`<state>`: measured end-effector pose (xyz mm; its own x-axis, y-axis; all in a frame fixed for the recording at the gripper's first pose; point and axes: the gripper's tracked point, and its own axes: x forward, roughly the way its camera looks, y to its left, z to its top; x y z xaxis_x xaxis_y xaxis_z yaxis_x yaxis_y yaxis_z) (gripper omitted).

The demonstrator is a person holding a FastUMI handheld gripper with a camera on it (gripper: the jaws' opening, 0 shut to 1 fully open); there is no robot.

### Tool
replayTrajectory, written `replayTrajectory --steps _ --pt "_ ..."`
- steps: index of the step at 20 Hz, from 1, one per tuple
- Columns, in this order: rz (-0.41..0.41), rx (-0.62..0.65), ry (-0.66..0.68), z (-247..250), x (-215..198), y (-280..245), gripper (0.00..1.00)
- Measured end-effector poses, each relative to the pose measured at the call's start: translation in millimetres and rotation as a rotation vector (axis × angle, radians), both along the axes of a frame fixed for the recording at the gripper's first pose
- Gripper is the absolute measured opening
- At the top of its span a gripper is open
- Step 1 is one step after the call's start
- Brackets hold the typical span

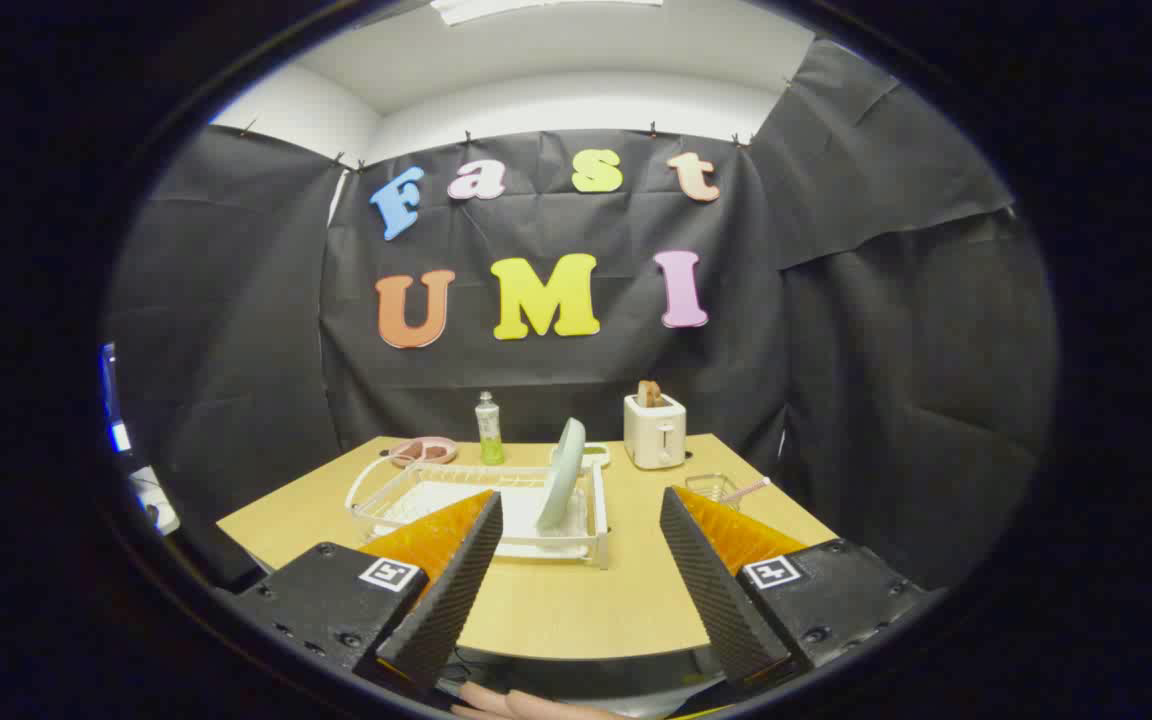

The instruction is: Take the plate from the dish rack, then take the spoon from the basket and place it into the plate.

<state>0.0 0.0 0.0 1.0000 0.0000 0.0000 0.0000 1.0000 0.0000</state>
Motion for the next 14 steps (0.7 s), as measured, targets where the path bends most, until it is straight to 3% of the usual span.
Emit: replayTrajectory --steps 14 --pt "-0.006 -0.027 0.010 -5.0 9.0 -2.5 1.00"
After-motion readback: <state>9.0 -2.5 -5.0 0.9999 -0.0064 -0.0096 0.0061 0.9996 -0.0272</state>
